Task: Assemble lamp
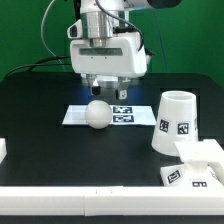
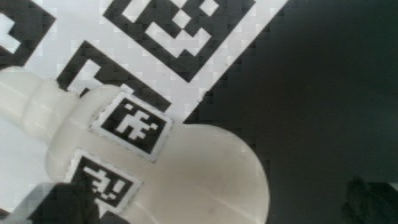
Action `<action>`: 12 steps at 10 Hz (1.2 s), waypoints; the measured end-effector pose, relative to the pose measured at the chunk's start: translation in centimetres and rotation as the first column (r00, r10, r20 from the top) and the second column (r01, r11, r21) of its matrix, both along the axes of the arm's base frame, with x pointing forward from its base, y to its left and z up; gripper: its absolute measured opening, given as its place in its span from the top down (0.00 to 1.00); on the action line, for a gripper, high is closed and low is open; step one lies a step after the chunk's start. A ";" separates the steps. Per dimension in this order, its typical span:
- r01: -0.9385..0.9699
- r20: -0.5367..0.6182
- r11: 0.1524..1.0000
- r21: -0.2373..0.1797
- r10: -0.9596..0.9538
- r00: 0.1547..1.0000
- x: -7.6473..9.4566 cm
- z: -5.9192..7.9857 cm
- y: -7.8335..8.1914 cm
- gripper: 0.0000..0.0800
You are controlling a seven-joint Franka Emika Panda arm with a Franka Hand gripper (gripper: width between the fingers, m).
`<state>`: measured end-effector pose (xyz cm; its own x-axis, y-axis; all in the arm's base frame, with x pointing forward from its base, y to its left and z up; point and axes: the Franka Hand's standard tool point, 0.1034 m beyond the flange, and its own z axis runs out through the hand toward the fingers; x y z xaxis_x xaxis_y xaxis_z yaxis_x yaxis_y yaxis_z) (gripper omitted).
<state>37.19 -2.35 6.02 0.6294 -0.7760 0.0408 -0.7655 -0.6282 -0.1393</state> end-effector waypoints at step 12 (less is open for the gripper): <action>-0.866 -0.055 0.476 -0.152 0.871 0.488 4.5 1.5 -3.2 0.13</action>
Offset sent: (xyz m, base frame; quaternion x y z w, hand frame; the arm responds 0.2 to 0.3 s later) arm 0.0432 0.0004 0.0058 0.0026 -0.0339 -0.3219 0.9462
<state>41.66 -5.56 7.57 0.9751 0.1840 0.1235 0.1854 -0.9827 -0.0003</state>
